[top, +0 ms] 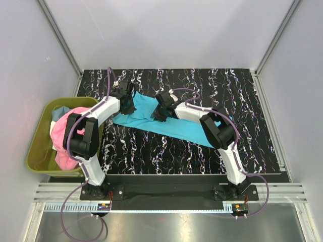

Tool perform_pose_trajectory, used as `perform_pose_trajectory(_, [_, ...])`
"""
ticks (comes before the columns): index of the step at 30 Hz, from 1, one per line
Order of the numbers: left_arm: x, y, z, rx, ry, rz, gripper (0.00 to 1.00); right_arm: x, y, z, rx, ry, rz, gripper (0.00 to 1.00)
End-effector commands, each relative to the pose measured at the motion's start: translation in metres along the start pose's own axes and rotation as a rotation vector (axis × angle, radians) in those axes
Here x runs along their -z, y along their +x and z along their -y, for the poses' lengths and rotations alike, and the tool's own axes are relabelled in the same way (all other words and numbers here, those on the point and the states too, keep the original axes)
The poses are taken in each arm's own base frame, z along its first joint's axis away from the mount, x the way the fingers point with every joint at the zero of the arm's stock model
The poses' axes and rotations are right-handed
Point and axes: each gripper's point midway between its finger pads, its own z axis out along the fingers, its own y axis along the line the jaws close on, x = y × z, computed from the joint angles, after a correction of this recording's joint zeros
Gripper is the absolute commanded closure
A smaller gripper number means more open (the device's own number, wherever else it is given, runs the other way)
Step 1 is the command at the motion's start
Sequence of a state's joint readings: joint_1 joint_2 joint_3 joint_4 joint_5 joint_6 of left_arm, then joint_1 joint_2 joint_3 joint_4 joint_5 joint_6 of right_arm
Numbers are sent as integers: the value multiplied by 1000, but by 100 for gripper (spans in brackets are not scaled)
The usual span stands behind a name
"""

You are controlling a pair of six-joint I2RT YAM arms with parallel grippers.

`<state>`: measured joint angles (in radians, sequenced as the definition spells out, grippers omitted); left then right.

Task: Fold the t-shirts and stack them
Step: Fold the tshirt

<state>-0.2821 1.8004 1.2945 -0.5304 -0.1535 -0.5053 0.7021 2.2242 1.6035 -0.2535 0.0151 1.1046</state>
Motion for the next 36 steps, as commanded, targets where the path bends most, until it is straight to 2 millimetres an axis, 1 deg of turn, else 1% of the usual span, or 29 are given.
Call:
perform_pose_trajectory(1, [18,-26,10,10,49,66,100,2,-1,-19,3,-24,22,70])
perform_pose_trajectory(2, [18,-26,9,10,48,65,100,2,-2,-19,5,-25,24,76])
perform_pose_trajectory(3, [18,-26,8,13,45,64,100,4,-3,-21,6,-29,29,91])
perform_pose_trajectory(4, [20,-29,9,13,46,69,100,5,-4,-23,13,-36,37,98])
perform_pose_trajectory(5, [22,-29,7,16,39,66,100,8,-6,-23,31,-37,43,100])
perform_pose_trajectory(6, [24,-31,4,22,33,68,100,15,-11,-30,46,-54,56,100])
perform_pose_trajectory(7, [30,-37,4,26,35,80,100,20,-13,-34,60,-63,64,100])
perform_pose_trajectory(8, [34,-37,3,28,30,78,100,25,-16,-36,84,-68,76,100])
perform_pose_trajectory(9, [42,-43,3,34,36,95,100,37,-21,-45,92,-89,91,100])
perform_pose_trajectory(10, [47,-45,3,36,36,100,100,42,-24,-46,100,-89,102,100])
perform_pose_trajectory(11, [49,-42,1,37,30,86,100,45,-24,-44,112,-88,104,100])
perform_pose_trajectory(12, [53,-43,2,37,34,84,100,55,-27,-50,119,-106,114,100])
perform_pose_trajectory(14, [57,-37,-2,35,17,59,100,60,-23,-46,129,-109,102,100])
perform_pose_trajectory(15, [58,-35,-3,35,15,55,100,68,-24,-50,132,-128,103,100])
perform_pose_trajectory(16, [60,-34,-5,34,10,52,100,70,-22,-51,134,-139,99,100])
perform_pose_trajectory(17, [61,-32,-8,35,-2,50,100,71,-20,-47,143,-135,94,100])
perform_pose_trajectory(18, [62,-29,-10,34,-7,47,100,76,-21,-50,149,-143,97,100])
perform_pose_trajectory(20, [65,-25,-13,32,-13,39,100,77,-17,-44,163,-136,88,100])
perform_pose_trajectory(23, [70,-13,-15,31,-2,23,100,80,-12,-39,174,-138,71,100])
perform_pose_trajectory(24, [72,-6,-18,28,-5,18,100,79,-11,-36,176,-134,65,100])
perform_pose_trajectory(26, [74,0,-23,19,-22,21,100,77,-4,-31,178,-138,48,100])
perform_pose_trajectory(27, [74,8,-28,17,-29,14,100,75,1,-28,182,-136,39,100])
perform_pose_trajectory(28, [71,11,-27,17,-21,14,100,72,3,-25,181,-131,36,100])
perform_pose_trajectory(29, [68,17,-25,17,-7,-4,100,67,6,-20,184,-120,27,100])
perform_pose_trajectory(30, [61,30,-29,16,-17,-38,100,65,11,-22,187,-137,6,100])
perform_pose_trajectory(31, [57,34,-27,20,-5,-46,100,61,17,-18,191,-136,-4,100])
perform_pose_trajectory(33, [52,45,-23,30,18,-75,100,58,19,-18,195,-154,-6,100])
perform_pose_trajectory(34, [48,51,-25,31,16,-83,100,56,22,-15,206,-153,-10,100])
perform_pose_trajectory(36, [45,56,-27,22,-2,-86,100,53,22,-16,213,-171,-10,100])
